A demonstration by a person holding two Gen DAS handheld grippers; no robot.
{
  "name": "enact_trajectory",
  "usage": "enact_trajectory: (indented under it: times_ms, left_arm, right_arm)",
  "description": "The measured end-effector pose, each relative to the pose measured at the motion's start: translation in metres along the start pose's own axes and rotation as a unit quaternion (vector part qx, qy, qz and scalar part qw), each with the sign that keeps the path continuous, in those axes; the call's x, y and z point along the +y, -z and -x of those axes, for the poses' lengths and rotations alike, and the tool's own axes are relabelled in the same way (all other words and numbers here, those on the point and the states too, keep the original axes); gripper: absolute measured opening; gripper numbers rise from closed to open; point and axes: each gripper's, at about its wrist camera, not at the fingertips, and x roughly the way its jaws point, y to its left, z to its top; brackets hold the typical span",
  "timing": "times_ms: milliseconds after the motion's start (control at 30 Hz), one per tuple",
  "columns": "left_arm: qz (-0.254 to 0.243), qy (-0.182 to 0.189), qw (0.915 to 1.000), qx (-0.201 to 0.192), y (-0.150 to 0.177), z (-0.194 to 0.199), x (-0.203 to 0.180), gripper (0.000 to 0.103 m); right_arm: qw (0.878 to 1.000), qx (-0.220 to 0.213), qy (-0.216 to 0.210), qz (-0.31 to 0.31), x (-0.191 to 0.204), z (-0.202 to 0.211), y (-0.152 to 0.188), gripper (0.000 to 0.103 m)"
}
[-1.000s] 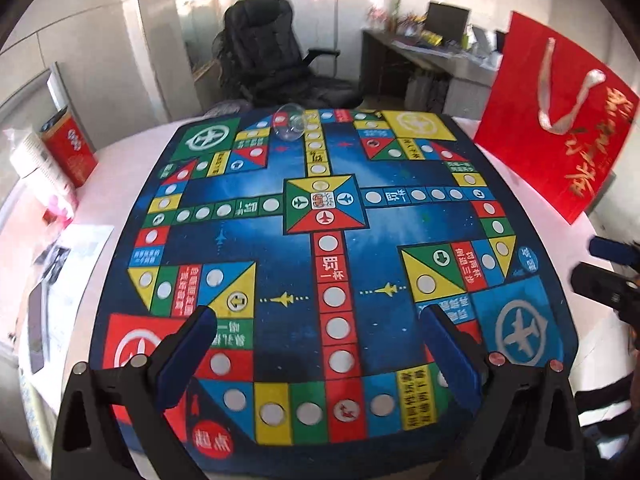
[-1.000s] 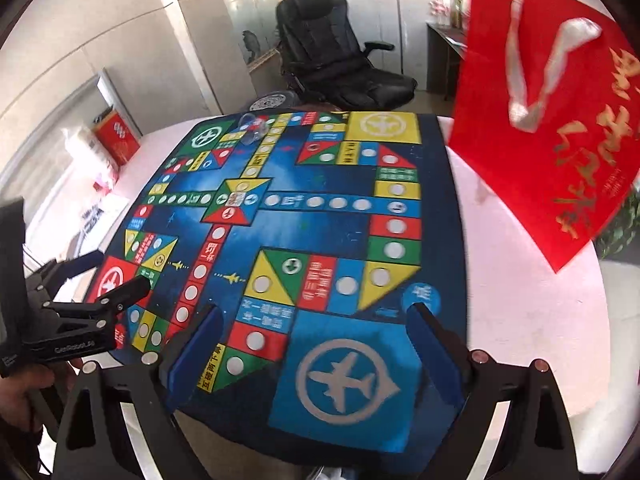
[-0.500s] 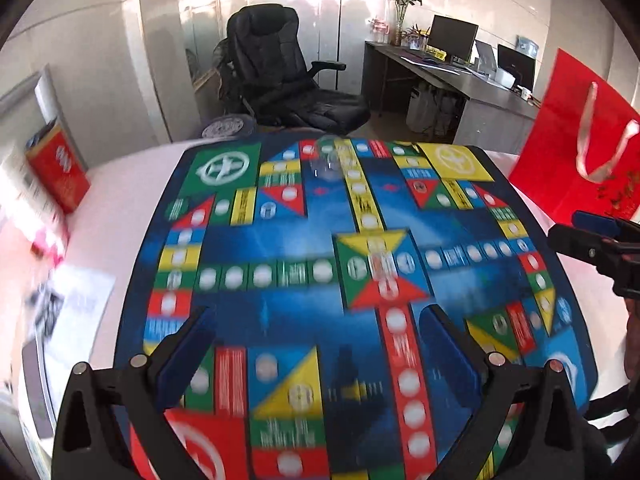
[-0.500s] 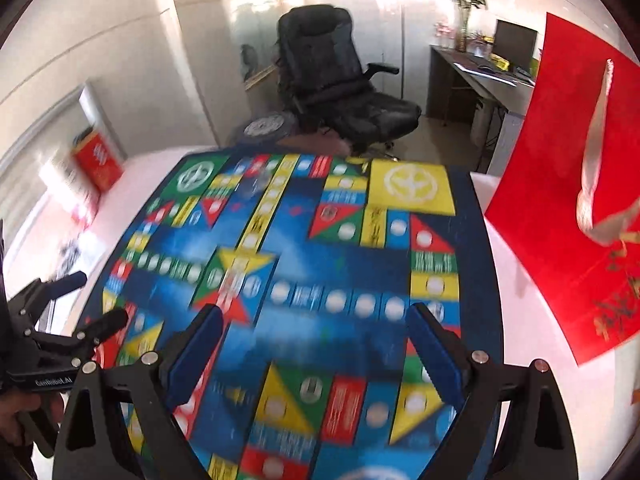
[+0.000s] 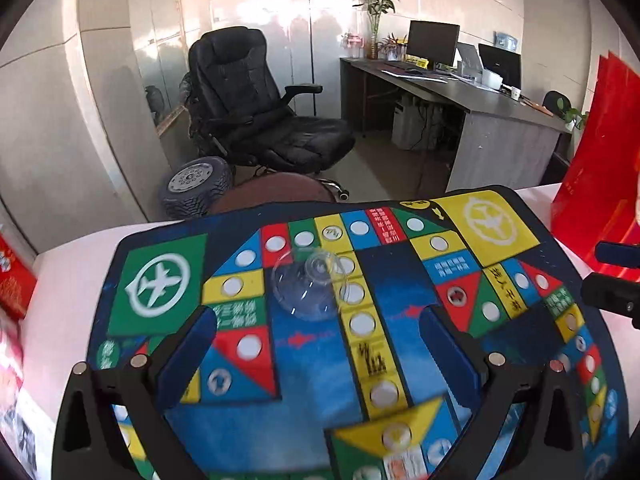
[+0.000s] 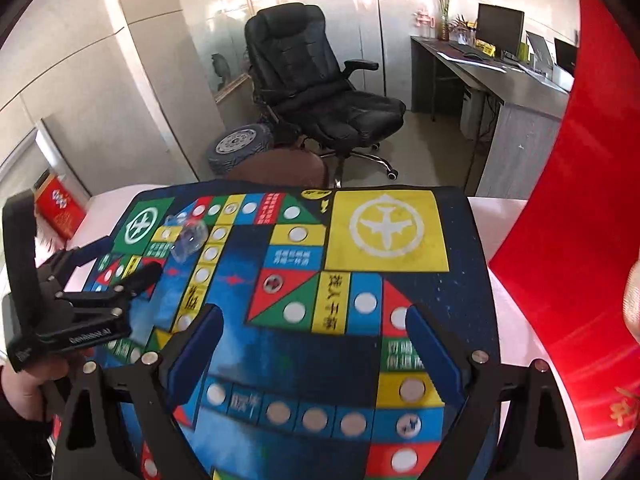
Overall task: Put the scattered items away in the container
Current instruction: 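Reach the open left tool down to the clear plastic cup, then close the left tool on the clear plastic cup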
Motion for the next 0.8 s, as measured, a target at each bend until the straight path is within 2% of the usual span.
enact_trajectory:
  times_ms: [67, 133, 233, 333, 500, 567, 667, 733, 800]
  left_arm:
    - [-0.013, 0.005, 0.9999, 0.002, -0.003, -0.015, -0.003, 0.103]
    - [-0.028, -0.005, 0.9995, 0.012, -0.007, -0.029, -0.007, 0.103]
    - [-0.026, 0.009, 0.9995, 0.011, -0.013, -0.045, -0.008, 0.103]
    - [-0.036, -0.001, 0.9991, 0.022, -0.017, -0.062, -0.012, 0.103]
    - [-0.013, -0.003, 0.999, 0.042, -0.021, -0.084, -0.01, 0.102]
    - [-0.016, -0.014, 0.9982, 0.056, -0.019, -0.091, -0.012, 0.098]
    - [-0.002, -0.004, 0.9986, 0.053, -0.016, -0.091, -0.008, 0.094]
    - [0.006, 0.001, 0.9987, 0.051, -0.015, -0.09, -0.005, 0.088]
    - [0.013, 0.009, 0.9987, 0.049, -0.015, -0.089, -0.004, 0.069]
  right_arm:
    - [1.0, 0.005, 0.004, -0.002, -0.003, -0.011, -0.003, 0.095]
    - [1.0, 0.01, 0.005, -0.005, -0.004, -0.019, -0.005, 0.095]
    - [1.0, 0.018, 0.003, -0.011, -0.007, -0.03, -0.007, 0.095]
    - [1.0, 0.024, 0.002, -0.009, -0.007, -0.038, -0.006, 0.095]
    - [0.999, 0.031, -0.001, -0.017, -0.01, -0.043, -0.003, 0.095]
    - [0.999, 0.035, -0.002, -0.021, -0.012, -0.045, -0.001, 0.095]
    - [0.999, 0.033, -0.007, -0.028, -0.014, -0.044, 0.0, 0.095]
    - [0.999, 0.033, -0.01, -0.027, -0.013, -0.044, 0.0, 0.095]
    - [0.999, 0.036, -0.012, -0.027, -0.011, -0.045, 0.0, 0.095]
